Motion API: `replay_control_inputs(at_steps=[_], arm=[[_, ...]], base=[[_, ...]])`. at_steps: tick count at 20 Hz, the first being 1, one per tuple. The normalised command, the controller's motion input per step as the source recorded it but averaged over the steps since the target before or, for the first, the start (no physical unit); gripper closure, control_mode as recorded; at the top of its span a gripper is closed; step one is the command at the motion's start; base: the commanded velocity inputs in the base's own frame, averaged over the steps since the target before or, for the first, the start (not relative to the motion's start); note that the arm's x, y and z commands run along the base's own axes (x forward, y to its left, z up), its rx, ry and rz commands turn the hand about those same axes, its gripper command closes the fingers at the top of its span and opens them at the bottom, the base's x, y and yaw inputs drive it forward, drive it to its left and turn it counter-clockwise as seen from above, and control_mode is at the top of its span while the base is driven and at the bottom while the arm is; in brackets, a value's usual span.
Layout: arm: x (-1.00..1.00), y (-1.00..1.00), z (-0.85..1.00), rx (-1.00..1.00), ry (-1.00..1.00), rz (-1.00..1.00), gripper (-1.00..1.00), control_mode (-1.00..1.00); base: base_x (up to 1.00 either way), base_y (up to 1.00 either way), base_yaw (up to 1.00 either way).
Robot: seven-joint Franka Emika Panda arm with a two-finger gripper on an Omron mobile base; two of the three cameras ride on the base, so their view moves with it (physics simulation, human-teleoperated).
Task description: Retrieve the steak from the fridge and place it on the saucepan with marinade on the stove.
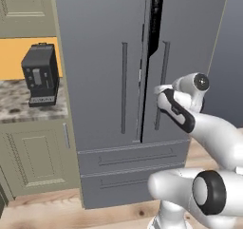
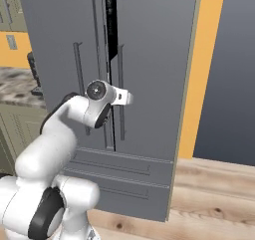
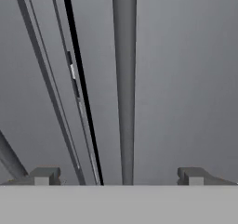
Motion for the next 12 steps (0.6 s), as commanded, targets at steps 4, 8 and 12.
replay_control_inputs(at_steps=[4, 8, 12], arm=[[0.63, -0.19, 0.0, 0.0, 0.0, 0.0, -1.0, -1.0], [0.74, -0.15, 0.0, 0.0, 0.0, 0.0, -1.0, -1.0], [0.77, -0.05, 0.0, 0.0, 0.0, 0.0, -1.0, -1.0]], base=[[0.0, 0.0, 0.0], [0.0, 0.0, 0.0], [0.0, 0.0, 0.0]])
